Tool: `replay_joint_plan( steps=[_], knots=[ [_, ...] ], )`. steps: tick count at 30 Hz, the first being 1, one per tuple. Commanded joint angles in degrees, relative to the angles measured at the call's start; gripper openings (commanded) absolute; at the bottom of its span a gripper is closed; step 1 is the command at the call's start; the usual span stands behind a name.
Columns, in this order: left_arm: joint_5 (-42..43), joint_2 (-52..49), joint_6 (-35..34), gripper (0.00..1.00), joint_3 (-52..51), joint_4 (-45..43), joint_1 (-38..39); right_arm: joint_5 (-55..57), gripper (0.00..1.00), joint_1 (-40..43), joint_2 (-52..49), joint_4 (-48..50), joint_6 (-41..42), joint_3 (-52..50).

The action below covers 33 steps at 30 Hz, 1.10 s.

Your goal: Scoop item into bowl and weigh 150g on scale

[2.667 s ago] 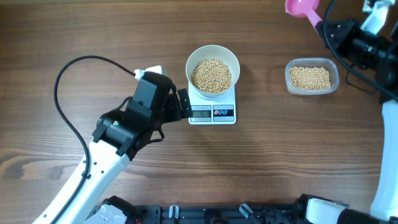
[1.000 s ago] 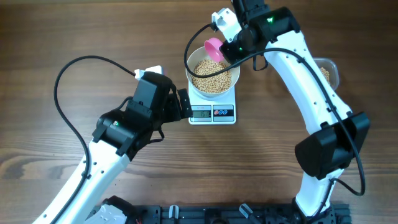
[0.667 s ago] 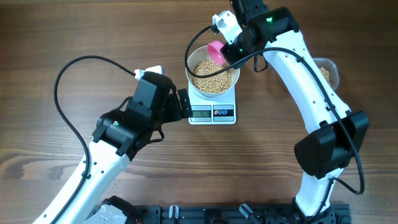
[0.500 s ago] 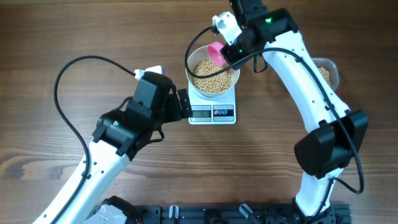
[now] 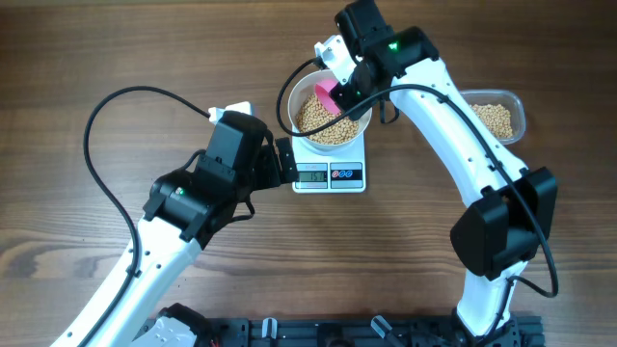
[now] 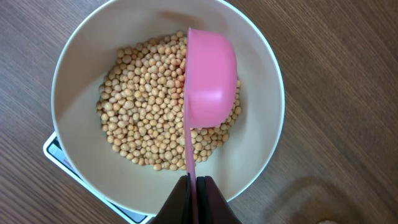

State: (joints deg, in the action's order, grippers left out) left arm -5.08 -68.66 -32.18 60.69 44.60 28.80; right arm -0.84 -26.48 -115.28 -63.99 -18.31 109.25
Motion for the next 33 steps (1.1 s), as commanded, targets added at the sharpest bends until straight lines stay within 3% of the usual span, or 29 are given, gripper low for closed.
replay_joint_plan(
  steps=[1,19,33],
  knots=[
    [-0.57,0.42,0.48,1.00,0.07,-0.11,-0.26,-2.01,0.04,-0.26,-1.01,-0.50,0.48,-0.26],
    [-0.57,0.42,0.46,1.00,0.07,-0.11,-0.26,-6.45,0.04,1.64,-0.33,-5.46,3.45,2.16],
    [-0.57,0.42,0.48,1.00,0.07,-0.11,-0.26,-7.63,0.04,4.09,4.68,-5.60,-0.72,2.93]
  ],
)
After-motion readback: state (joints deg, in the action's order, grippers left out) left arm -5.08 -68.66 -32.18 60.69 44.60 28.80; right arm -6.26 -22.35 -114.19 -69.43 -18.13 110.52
